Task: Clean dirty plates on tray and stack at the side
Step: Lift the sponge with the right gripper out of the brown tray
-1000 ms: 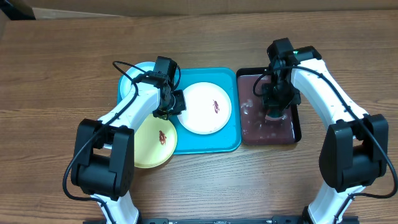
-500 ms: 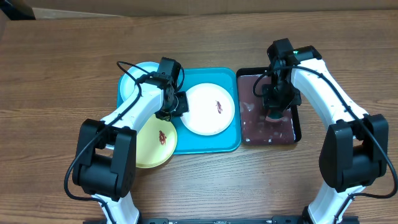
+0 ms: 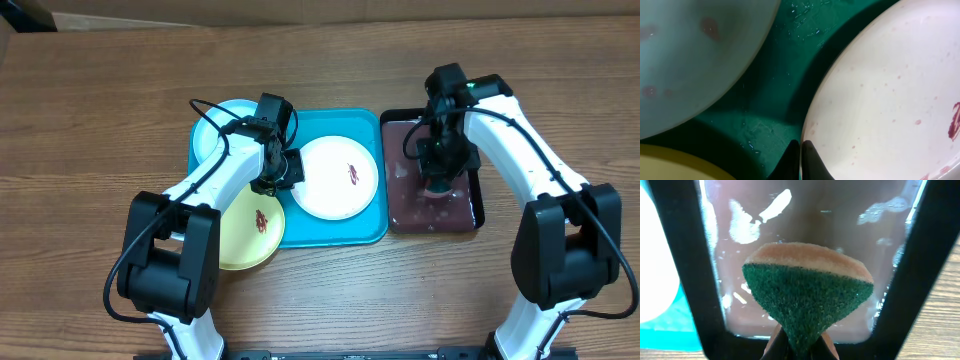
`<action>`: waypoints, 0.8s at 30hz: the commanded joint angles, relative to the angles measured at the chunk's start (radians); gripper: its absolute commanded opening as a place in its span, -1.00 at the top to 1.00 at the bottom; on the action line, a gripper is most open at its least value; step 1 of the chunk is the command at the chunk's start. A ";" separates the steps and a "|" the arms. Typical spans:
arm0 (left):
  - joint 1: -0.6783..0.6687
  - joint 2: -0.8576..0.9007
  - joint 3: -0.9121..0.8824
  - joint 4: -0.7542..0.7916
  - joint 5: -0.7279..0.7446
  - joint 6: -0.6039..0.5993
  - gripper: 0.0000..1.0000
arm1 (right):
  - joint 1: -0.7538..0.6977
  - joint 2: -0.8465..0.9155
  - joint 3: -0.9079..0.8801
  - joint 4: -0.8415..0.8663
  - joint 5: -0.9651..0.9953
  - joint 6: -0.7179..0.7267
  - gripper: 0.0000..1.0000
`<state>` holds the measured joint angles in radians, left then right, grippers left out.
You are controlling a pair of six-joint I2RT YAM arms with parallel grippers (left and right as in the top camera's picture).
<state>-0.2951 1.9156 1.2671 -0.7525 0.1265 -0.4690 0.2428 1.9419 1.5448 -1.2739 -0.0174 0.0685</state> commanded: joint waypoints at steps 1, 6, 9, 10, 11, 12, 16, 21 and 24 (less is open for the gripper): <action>-0.007 0.006 0.011 0.005 -0.007 0.000 0.92 | 0.014 -0.028 0.027 0.004 -0.010 -0.026 0.93; -0.006 0.027 0.011 0.013 -0.007 0.000 0.65 | 0.020 -0.029 0.027 0.005 -0.010 -0.043 0.93; -0.007 0.031 0.011 0.017 -0.006 0.000 0.92 | 0.020 -0.028 0.027 0.004 -0.010 -0.043 0.93; -0.006 0.031 0.011 0.017 -0.006 0.000 0.92 | 0.020 -0.028 0.027 0.004 -0.010 -0.043 0.92; -0.006 0.031 0.011 0.017 -0.006 0.000 0.92 | 0.020 -0.028 0.027 0.004 -0.010 -0.043 0.93; -0.006 0.031 0.011 0.018 -0.006 0.000 0.92 | 0.020 -0.029 0.027 0.004 -0.010 -0.043 0.93; -0.006 0.031 0.011 0.024 -0.005 -0.003 0.92 | 0.020 -0.028 0.027 0.004 -0.010 -0.043 0.93; -0.005 0.031 0.011 0.018 -0.003 -0.066 0.92 | 0.050 -0.028 0.027 -0.014 0.113 -0.035 0.93; -0.005 0.031 0.011 0.031 -0.005 -0.082 0.92 | 0.088 -0.029 0.027 -0.013 0.281 0.037 0.93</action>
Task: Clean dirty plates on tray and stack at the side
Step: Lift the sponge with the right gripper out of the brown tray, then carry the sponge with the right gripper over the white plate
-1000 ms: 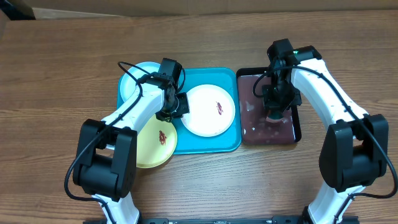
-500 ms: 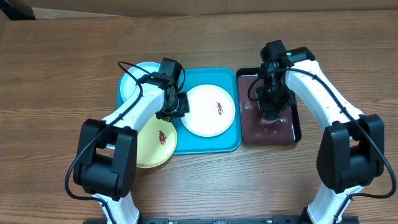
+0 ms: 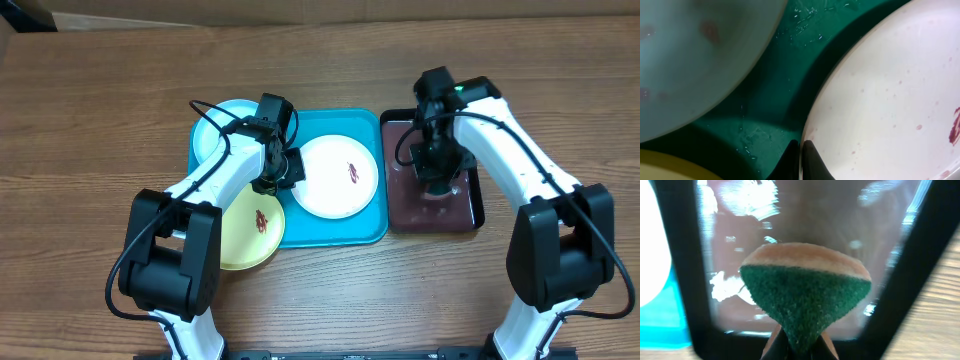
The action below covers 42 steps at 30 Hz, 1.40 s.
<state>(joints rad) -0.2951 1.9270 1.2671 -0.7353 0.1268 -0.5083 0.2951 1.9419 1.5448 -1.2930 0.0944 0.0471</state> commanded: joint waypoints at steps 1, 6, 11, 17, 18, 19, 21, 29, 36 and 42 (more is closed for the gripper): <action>-0.004 0.019 0.011 0.020 -0.008 -0.042 0.92 | 0.040 -0.029 0.027 0.013 0.171 0.060 0.93; -0.005 0.019 0.011 0.031 -0.023 -0.037 0.92 | 0.051 -0.028 0.027 0.053 0.167 0.108 0.93; -0.005 0.019 0.011 0.029 -0.023 -0.038 0.92 | 0.051 -0.028 0.027 0.080 0.137 0.155 0.93; -0.005 0.019 0.011 0.029 -0.023 -0.038 0.92 | 0.043 -0.028 0.027 0.081 0.144 0.119 0.93; -0.005 0.019 0.011 0.029 -0.022 -0.038 0.92 | 0.043 -0.029 0.027 0.080 0.157 0.113 0.93; -0.005 0.019 0.011 0.029 -0.023 -0.038 0.92 | 0.042 -0.030 0.031 0.084 0.167 0.113 0.93; -0.005 0.019 0.011 0.029 -0.022 -0.038 0.92 | 0.035 -0.031 0.055 0.086 0.166 0.111 0.93; -0.005 0.019 0.011 0.029 -0.022 -0.038 0.92 | 0.037 -0.031 0.323 -0.037 -0.125 -0.009 0.93; -0.005 0.019 0.011 0.029 -0.022 -0.038 0.92 | 0.086 -0.021 0.343 0.039 -0.350 -0.010 0.93; -0.005 0.019 0.011 0.029 -0.022 -0.038 0.92 | 0.183 0.035 0.314 0.084 -0.200 0.036 0.93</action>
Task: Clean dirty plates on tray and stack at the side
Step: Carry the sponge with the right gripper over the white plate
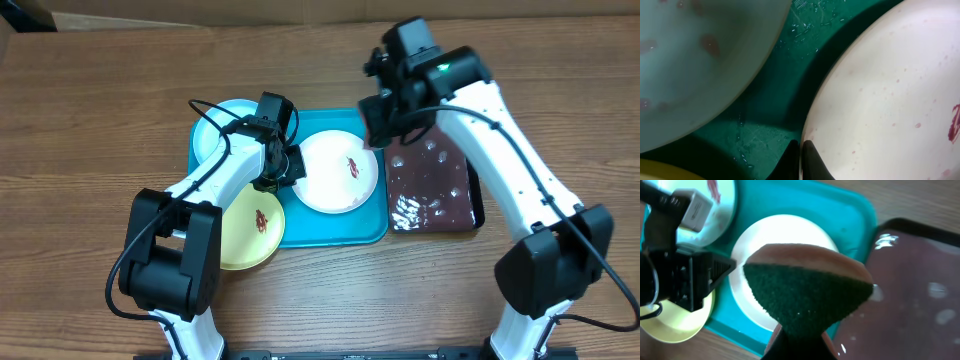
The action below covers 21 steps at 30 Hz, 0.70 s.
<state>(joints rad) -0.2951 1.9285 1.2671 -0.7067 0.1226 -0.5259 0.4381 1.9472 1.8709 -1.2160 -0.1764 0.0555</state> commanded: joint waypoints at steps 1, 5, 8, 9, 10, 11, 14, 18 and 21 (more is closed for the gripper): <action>-0.005 0.018 0.011 0.001 -0.018 -0.021 0.91 | 0.054 0.042 -0.012 0.006 0.123 0.042 0.93; -0.005 0.018 0.011 0.001 -0.018 -0.021 0.92 | 0.116 0.093 -0.012 0.018 0.309 0.093 0.93; -0.005 0.018 0.011 0.000 -0.018 -0.020 0.92 | 0.164 0.131 -0.012 0.031 0.418 0.106 0.93; -0.005 0.018 0.011 0.000 -0.018 -0.020 0.92 | 0.175 0.142 -0.012 0.031 0.454 0.115 0.93; -0.005 0.018 0.011 0.000 -0.018 -0.020 0.92 | 0.185 0.152 -0.013 0.029 0.490 0.133 0.93; -0.005 0.018 0.011 0.000 -0.018 -0.020 0.92 | 0.192 0.160 -0.013 0.026 0.511 0.143 0.93; -0.005 0.018 0.011 -0.001 -0.018 -0.020 0.92 | 0.200 0.184 -0.013 0.019 0.520 0.167 0.93; -0.005 0.018 0.011 0.000 -0.017 -0.021 0.92 | 0.200 0.212 -0.014 0.014 0.519 0.182 0.93; -0.005 0.018 0.011 0.000 -0.017 -0.021 0.91 | 0.200 0.229 -0.023 0.019 0.520 0.182 0.93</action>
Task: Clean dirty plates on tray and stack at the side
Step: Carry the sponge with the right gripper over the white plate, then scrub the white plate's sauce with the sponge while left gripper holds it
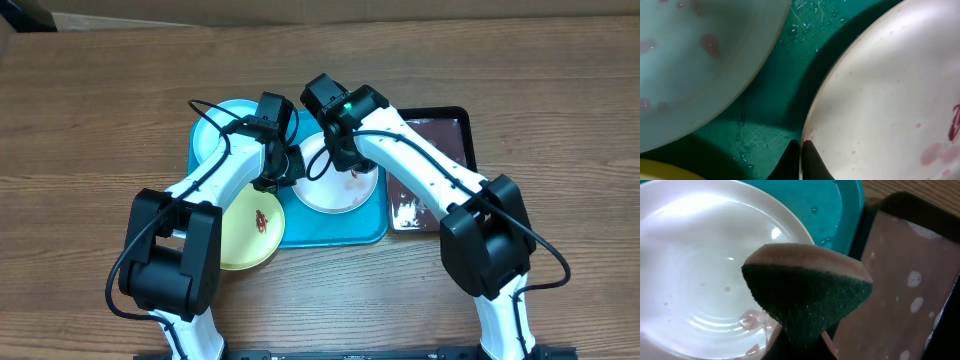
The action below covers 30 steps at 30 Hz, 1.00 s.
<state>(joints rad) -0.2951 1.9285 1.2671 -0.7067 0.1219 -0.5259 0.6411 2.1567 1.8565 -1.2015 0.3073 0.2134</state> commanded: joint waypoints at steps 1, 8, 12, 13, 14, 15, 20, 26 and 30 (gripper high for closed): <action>-0.005 0.018 0.011 0.000 -0.017 -0.021 0.92 | -0.003 0.023 -0.013 0.008 0.036 0.024 0.93; -0.005 0.018 0.011 0.000 -0.017 -0.021 0.91 | -0.003 0.032 -0.071 0.065 0.036 0.024 0.93; -0.005 0.018 0.011 0.000 -0.017 -0.021 0.91 | -0.005 0.033 -0.109 0.114 0.037 0.024 0.93; -0.005 0.018 0.011 0.000 -0.017 -0.021 0.91 | -0.007 0.033 -0.120 0.130 0.037 0.024 0.93; -0.005 0.018 0.011 0.000 -0.017 -0.020 0.91 | -0.009 0.033 -0.131 0.148 0.037 0.024 0.93; -0.005 0.018 0.011 0.000 -0.017 -0.021 0.91 | -0.011 0.034 -0.142 0.163 0.037 0.024 0.93; -0.005 0.018 0.011 0.000 -0.016 -0.021 0.92 | -0.022 0.034 -0.201 0.233 0.036 0.024 0.93; -0.005 0.018 0.011 0.000 -0.016 -0.020 0.92 | -0.036 0.034 -0.252 0.282 0.024 0.024 0.93; -0.005 0.018 0.011 0.000 -0.016 -0.020 0.92 | -0.039 0.034 -0.284 0.319 -0.040 0.023 0.92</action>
<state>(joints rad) -0.2951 1.9285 1.2671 -0.7063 0.1192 -0.5259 0.6205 2.1834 1.6131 -0.8936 0.3126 0.2317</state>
